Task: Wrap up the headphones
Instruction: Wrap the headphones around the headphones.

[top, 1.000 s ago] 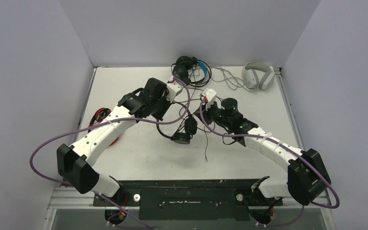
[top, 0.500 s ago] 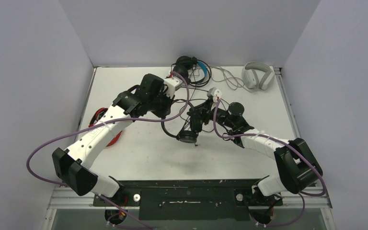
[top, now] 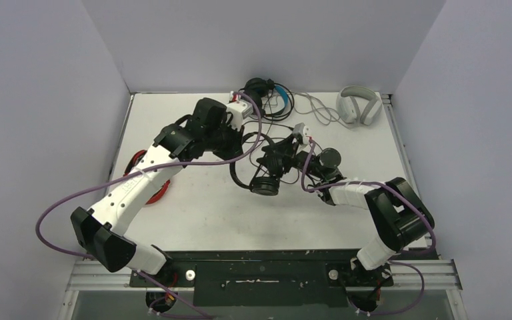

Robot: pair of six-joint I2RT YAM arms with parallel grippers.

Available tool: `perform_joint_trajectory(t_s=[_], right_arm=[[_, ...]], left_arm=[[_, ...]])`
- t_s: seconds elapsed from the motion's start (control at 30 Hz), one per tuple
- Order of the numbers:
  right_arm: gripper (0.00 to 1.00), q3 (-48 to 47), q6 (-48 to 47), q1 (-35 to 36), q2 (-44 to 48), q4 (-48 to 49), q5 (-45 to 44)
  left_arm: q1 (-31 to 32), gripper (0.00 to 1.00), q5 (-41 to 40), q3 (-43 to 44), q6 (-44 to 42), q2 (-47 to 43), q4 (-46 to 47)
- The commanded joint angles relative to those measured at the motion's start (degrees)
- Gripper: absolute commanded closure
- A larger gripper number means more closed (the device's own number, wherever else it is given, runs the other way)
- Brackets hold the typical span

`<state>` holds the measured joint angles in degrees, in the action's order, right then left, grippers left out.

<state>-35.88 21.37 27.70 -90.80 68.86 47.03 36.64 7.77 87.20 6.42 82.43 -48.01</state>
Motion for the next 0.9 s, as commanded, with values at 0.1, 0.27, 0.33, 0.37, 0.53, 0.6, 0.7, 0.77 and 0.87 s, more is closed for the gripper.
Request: perform_joint_trajectory(t_s=[0.1,0.27,0.33,0.37,0.53,0.6,0.7,0.77,0.87], right_arm=[[0.42,1.0,0.0,-2.9,1.0,-0.3,0.6],[0.52,2.1,0.2,-3.0,1.4,0.3,1.0],[0.52,1.6,0.6,-3.0,0.7,1.4,1.4],[0.54,1.3,0.9,-3.0,0.2,2.0,1.7],[0.57,-0.4,3.1,-3.0,-2.7,5.4,2.8],[0.52,-0.4,4.0,-3.0,-3.6,6.5,2.5],[0.45,0.8,4.5,-3.2,-3.8,7.3,1.1],[0.45,1.8,4.7,-3.4,-3.4,7.8,0.9],[0.37,3.1,4.7,-3.5,-2.3,8.2,0.9]], left_arm=[[-2.2,1.00,1.3,6.5,6.1,-1.7,4.0],[-3.5,1.00,4.3,6.7,7.3,-1.8,5.1],[-3.6,1.00,5.6,7.3,7.6,-1.4,5.0],[-3.6,1.00,6.2,7.8,8.0,-1.2,4.9],[-4.9,1.00,7.6,9.6,11.7,-0.5,4.8],[-5.4,1.00,8.0,9.9,12.9,-0.4,5.3],[-6.0,1.00,7.5,10.1,14.8,-0.4,6.0],[-6.1,1.00,7.5,10.1,15.1,-0.3,6.4],[-6.1,1.00,7.6,10.3,15.1,0.0,6.4]])
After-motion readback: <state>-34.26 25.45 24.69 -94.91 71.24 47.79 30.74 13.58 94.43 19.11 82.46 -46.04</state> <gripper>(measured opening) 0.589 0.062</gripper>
